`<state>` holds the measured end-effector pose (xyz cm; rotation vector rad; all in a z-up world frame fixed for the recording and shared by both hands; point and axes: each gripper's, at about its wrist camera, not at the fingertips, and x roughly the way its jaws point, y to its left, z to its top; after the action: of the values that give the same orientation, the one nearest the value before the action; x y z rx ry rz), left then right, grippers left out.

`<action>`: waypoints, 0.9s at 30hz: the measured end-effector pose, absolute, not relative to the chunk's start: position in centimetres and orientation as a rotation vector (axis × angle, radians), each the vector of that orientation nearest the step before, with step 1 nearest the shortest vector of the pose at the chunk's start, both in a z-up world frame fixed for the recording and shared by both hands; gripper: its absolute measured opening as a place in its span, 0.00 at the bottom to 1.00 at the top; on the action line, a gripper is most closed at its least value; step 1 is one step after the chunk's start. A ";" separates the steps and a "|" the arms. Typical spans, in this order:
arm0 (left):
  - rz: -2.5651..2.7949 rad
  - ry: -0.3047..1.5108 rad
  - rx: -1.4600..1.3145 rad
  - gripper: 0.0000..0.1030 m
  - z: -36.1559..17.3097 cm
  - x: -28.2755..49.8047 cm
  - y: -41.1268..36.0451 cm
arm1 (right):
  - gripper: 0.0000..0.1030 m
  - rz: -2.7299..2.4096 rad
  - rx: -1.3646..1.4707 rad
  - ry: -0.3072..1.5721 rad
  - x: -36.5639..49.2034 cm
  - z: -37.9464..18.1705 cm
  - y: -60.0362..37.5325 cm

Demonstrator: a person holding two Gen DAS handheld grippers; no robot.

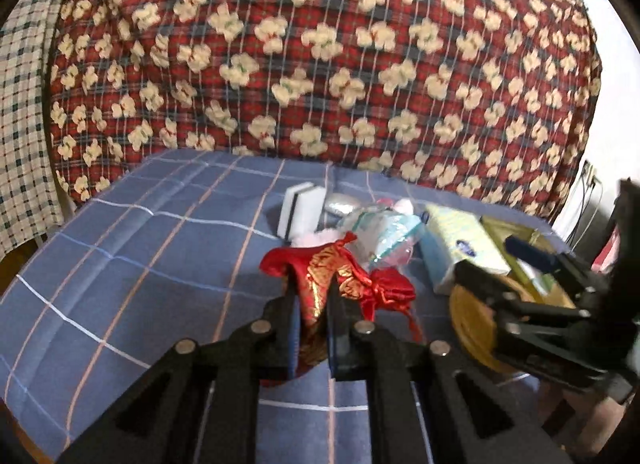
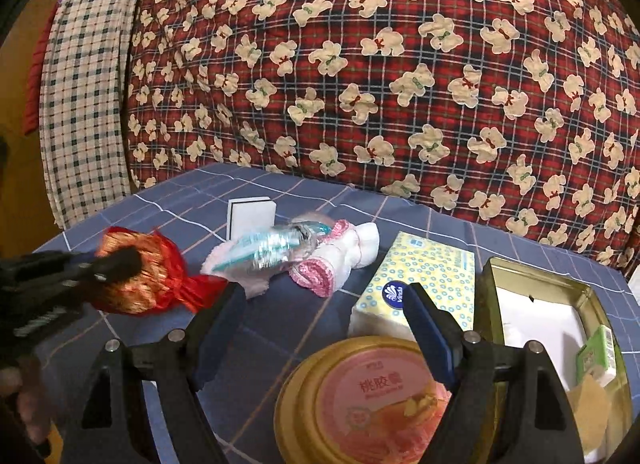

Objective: Organize soft objects
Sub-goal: 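Move the left tool back to the items and grasp the red-gold pouch, then grasp the cotton-swab bag with the right tool while the left tool holds the pouch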

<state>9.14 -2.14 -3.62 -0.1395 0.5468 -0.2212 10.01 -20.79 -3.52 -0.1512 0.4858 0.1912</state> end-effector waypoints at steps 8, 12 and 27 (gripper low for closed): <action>-0.113 0.398 -0.137 0.08 -1.5 6.8 -0.2 | 0.80 0.177 -0.139 0.481 10.0 -3.1 -20.7; -0.096 0.430 -0.128 0.08 -2.1 8.9 -0.3 | 0.80 0.189 -0.158 0.493 10.4 -3.2 -19.7; -0.051 0.527 -0.125 0.08 -4.9 14.3 -1.5 | 0.80 0.196 -0.261 0.757 17.0 -5.0 -16.6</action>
<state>14.35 -1.47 -4.92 -0.1253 0.5265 -0.0508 17.04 -16.61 -5.00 -0.2606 0.7575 0.1962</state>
